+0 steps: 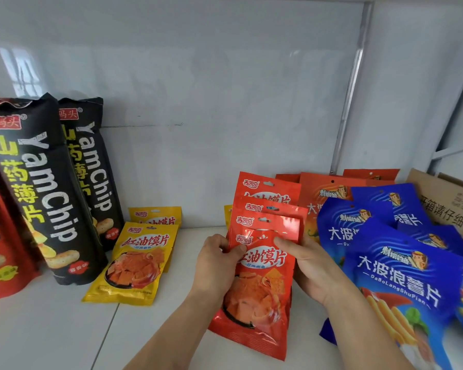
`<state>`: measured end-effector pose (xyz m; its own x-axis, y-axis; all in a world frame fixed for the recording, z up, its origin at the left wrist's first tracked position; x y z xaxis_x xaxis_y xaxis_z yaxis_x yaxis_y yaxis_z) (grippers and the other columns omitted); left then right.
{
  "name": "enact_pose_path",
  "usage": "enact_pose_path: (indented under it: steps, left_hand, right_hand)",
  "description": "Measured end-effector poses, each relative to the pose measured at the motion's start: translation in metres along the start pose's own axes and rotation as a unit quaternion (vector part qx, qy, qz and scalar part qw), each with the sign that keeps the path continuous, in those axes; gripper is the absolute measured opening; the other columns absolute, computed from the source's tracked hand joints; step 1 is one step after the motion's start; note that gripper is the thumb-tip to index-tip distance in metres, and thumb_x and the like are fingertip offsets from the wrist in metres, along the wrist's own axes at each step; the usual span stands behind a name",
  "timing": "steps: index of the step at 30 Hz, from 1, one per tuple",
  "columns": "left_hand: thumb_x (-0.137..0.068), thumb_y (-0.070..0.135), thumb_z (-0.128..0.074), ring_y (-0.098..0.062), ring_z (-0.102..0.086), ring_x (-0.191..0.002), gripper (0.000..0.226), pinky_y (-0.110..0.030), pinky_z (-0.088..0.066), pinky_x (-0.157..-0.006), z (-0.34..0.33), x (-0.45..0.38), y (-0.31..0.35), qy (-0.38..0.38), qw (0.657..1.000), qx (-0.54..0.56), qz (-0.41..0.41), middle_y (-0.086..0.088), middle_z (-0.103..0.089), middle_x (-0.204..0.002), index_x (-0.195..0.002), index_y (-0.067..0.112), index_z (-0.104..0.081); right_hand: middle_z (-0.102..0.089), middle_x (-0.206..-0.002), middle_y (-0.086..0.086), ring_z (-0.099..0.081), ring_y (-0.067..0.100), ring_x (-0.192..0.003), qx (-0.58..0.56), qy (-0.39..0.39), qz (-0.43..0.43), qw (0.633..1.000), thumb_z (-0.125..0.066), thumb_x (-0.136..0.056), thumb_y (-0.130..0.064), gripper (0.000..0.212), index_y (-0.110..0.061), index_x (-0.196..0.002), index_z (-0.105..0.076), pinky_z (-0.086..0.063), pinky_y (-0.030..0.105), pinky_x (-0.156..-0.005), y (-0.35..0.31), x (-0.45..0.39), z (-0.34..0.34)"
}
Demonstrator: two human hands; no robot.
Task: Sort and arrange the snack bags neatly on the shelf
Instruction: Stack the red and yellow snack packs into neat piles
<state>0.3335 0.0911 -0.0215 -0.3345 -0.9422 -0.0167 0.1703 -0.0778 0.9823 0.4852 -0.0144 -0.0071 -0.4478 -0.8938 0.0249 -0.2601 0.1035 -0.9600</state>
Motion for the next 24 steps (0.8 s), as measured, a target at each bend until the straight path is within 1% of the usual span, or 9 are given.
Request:
enact_pose_path:
  steps: [6, 8, 11, 13, 16, 18, 20, 22, 24]
  left_hand:
    - [-0.083, 0.028, -0.081, -0.023, -0.076, -0.080, 0.026, -0.042, -0.063, -0.075, -0.019, 0.007, -0.002, -0.068, 0.995, 0.075, 0.022, -0.005, -0.077, -0.089, -0.085, 0.011, -0.061]
    - [-0.083, 0.032, -0.080, -0.021, -0.076, -0.079, 0.030, -0.035, -0.063, -0.071, -0.022, 0.011, 0.002, -0.088, 0.990, 0.108, 0.027, -0.003, -0.078, -0.087, -0.089, 0.009, -0.062]
    - [-0.092, 0.046, -0.065, -0.009, -0.070, -0.079, 0.030, -0.018, -0.052, -0.063, -0.010, 0.005, 0.013, -0.029, 0.998, 0.052, 0.005, 0.005, -0.073, -0.086, -0.089, 0.017, -0.061]
    - [-0.098, 0.046, -0.056, -0.001, -0.061, -0.079, 0.027, -0.015, -0.042, -0.059, -0.001, -0.004, 0.014, 0.010, 1.000, 0.002, 0.017, 0.006, -0.070, -0.097, -0.098, 0.020, -0.062]
    - [-0.100, 0.044, -0.055, -0.013, -0.055, -0.101, 0.050, -0.023, -0.041, -0.075, -0.007, -0.018, 0.007, 0.006, 0.998, -0.015, 0.063, -0.005, -0.058, -0.136, -0.138, 0.013, -0.050]
    - [-0.101, 0.038, -0.056, -0.015, -0.052, -0.104, 0.055, -0.025, -0.040, -0.073, -0.013, -0.028, 0.006, 0.001, 0.997, -0.007, 0.081, -0.008, -0.054, -0.142, -0.146, 0.010, -0.042]
    - [-0.100, 0.032, -0.058, -0.015, -0.056, -0.095, 0.047, -0.025, -0.041, -0.061, -0.021, -0.039, 0.007, -0.010, 0.995, 0.000, 0.100, -0.009, -0.062, -0.132, -0.138, 0.006, -0.049]
    - [-0.096, 0.027, -0.061, -0.019, -0.067, -0.080, 0.030, -0.028, -0.051, -0.057, -0.026, -0.050, 0.005, -0.010, 0.992, 0.016, 0.121, -0.011, -0.072, -0.105, -0.114, 0.003, -0.062]
    - [-0.095, 0.025, -0.064, -0.023, -0.070, -0.070, 0.020, -0.028, -0.056, -0.055, -0.032, -0.058, 0.001, -0.019, 0.988, 0.035, 0.147, -0.011, -0.074, -0.090, -0.096, 0.005, -0.066]
  right_hand:
    - [-0.076, -0.100, 0.015, -0.073, 0.034, -0.092, 0.015, 0.103, -0.014, 0.994, -0.065, -0.090, -0.005, 0.025, -0.011, -0.114, -0.067, -0.056, 0.046, -0.084, 0.002, -0.006, 0.028]
    - [-0.076, -0.097, 0.014, -0.073, 0.034, -0.089, 0.022, 0.124, -0.012, 0.992, -0.065, -0.090, -0.005, 0.024, -0.012, -0.113, -0.068, -0.057, 0.047, -0.082, -0.002, -0.006, 0.037]
    - [-0.077, -0.094, 0.012, -0.075, 0.031, -0.085, 0.019, 0.146, -0.006, 0.989, -0.064, -0.091, -0.006, 0.020, -0.015, -0.108, -0.068, -0.058, 0.045, -0.077, -0.009, -0.005, 0.051]
    - [-0.077, -0.092, 0.011, -0.075, 0.029, -0.082, 0.022, 0.155, -0.006, 0.988, -0.063, -0.092, -0.006, 0.019, -0.015, -0.107, -0.068, -0.058, 0.043, -0.073, -0.011, -0.004, 0.057]
    - [-0.077, -0.091, 0.010, -0.075, 0.029, -0.081, 0.027, 0.159, -0.006, 0.987, -0.063, -0.092, -0.006, 0.019, -0.016, -0.107, -0.068, -0.058, 0.042, -0.072, -0.009, -0.005, 0.063]
    - [-0.077, -0.091, 0.010, -0.075, 0.029, -0.082, 0.031, 0.161, -0.009, 0.986, -0.064, -0.092, -0.007, 0.019, -0.017, -0.107, -0.069, -0.058, 0.045, -0.077, -0.008, -0.006, 0.065]
    - [-0.077, -0.091, 0.010, -0.075, 0.028, -0.081, 0.033, 0.163, -0.014, 0.986, -0.064, -0.093, -0.008, 0.018, -0.018, -0.106, -0.069, -0.058, 0.046, -0.078, -0.006, -0.007, 0.067]
    - [-0.077, -0.090, 0.010, -0.076, 0.028, -0.080, 0.036, 0.165, -0.020, 0.985, -0.064, -0.093, -0.008, 0.017, -0.019, -0.105, -0.069, -0.059, 0.045, -0.077, -0.003, -0.008, 0.069]
    - [-0.077, -0.093, 0.010, -0.075, 0.030, -0.084, 0.040, 0.165, -0.028, 0.985, -0.064, -0.093, -0.008, 0.019, -0.018, -0.108, -0.069, -0.058, 0.049, -0.082, 0.001, -0.010, 0.070]
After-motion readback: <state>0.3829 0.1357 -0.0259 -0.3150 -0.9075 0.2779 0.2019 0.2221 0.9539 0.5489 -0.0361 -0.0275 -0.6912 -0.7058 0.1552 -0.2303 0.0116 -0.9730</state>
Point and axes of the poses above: each hand's wrist, its own x-axis away from the middle knuckle, its own z-axis out of the back of the hand, y = z × x, the point moved 9 cm from there along -x, towards the middle knuckle
